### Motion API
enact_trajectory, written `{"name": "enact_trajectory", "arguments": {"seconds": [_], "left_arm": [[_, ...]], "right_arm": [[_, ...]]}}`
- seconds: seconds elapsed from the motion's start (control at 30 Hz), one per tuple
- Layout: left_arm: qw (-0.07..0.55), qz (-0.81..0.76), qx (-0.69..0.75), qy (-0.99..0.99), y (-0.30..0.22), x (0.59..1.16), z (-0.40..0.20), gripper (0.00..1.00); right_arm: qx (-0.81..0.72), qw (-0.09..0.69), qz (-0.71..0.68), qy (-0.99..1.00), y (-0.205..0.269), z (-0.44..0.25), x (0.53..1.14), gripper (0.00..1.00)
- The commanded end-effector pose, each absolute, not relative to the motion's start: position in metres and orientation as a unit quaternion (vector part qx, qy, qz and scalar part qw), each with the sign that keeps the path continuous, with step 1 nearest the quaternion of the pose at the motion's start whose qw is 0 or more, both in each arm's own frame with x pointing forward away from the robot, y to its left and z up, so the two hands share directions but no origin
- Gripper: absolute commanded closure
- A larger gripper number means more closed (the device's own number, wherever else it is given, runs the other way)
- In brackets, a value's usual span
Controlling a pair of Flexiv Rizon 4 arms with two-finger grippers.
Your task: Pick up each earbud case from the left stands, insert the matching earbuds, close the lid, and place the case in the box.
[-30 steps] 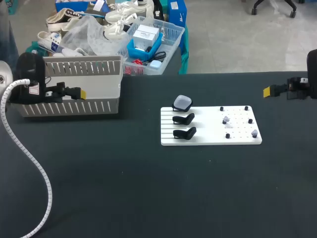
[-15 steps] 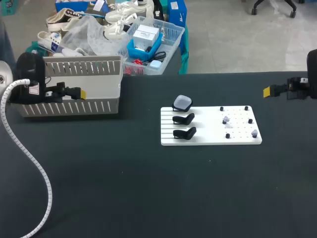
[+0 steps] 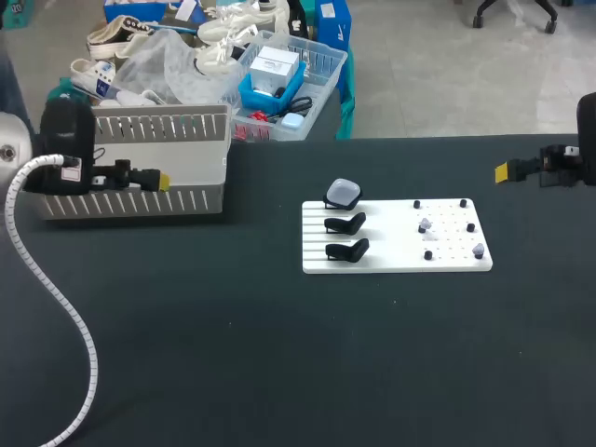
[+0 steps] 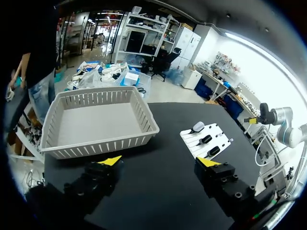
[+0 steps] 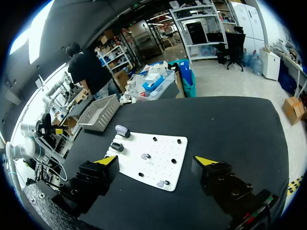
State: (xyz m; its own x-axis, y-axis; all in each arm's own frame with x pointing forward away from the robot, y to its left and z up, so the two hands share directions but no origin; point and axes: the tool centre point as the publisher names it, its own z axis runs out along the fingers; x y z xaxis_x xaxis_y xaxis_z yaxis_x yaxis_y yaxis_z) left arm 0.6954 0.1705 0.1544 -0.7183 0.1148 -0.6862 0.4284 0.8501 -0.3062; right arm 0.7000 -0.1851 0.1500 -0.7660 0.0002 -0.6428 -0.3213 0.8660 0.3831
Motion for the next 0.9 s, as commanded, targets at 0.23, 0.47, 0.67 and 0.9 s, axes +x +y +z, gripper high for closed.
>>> {"name": "enact_trajectory", "arguments": {"seconds": [0.23, 0.47, 0.67, 0.9], "left_arm": [[0.361, -0.261, 0.238, 0.863, 0.157, 0.705, 0.163, 0.0], [0.375, -0.258, 0.31, 0.835, 0.14, 0.719, 0.166, 0.0], [0.386, -0.254, 0.386, 0.798, 0.12, 0.729, 0.169, 0.0], [0.401, -0.239, 0.457, 0.757, 0.097, 0.742, 0.169, 0.0]], "right_arm": [[-0.088, 0.33, 0.243, 0.908, -0.185, 0.15, 0.7, 0.0], [-0.088, 0.33, 0.243, 0.908, -0.185, 0.15, 0.7, 0.0], [-0.088, 0.33, 0.243, 0.908, -0.185, 0.15, 0.7, 0.0], [-0.088, 0.33, 0.243, 0.908, -0.185, 0.15, 0.7, 0.0]]}}
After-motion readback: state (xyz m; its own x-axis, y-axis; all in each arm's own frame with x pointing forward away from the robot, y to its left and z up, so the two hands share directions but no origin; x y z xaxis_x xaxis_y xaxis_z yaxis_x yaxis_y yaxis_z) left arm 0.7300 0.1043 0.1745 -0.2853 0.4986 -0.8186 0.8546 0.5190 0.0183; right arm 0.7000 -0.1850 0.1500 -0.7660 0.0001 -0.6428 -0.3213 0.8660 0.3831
